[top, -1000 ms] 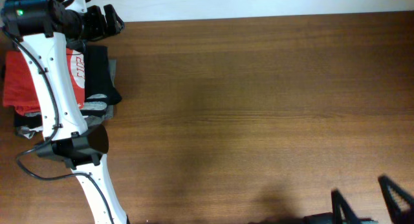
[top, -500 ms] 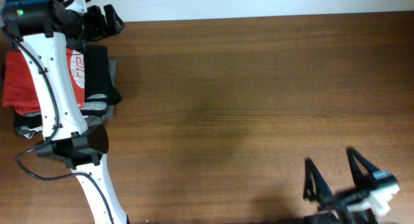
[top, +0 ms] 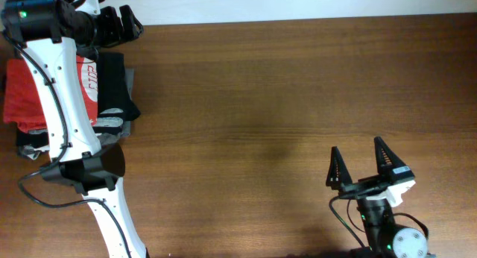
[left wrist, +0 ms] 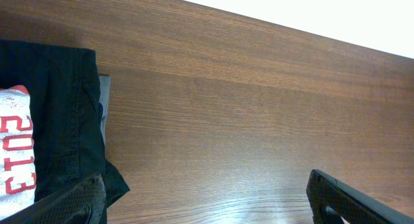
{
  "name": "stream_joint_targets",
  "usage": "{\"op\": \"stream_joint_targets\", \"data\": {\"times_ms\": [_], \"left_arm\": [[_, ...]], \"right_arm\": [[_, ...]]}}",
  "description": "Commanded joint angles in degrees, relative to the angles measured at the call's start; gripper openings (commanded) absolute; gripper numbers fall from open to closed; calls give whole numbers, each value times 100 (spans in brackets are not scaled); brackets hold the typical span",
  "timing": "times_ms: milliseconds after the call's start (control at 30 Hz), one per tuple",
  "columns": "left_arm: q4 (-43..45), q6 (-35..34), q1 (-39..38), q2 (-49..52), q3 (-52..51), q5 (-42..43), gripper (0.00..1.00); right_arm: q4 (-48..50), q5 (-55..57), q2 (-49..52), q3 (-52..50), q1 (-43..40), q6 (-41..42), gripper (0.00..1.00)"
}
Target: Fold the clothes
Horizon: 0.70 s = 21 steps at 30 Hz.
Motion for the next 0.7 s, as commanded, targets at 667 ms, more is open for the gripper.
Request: {"op": "stream_joint_targets", "data": {"times_ms": [667], "left_arm": [[9, 31, 20, 22, 13, -22, 99]], "right_arm": [[-1093, 326, -66, -608, 37, -37, 99]]}}
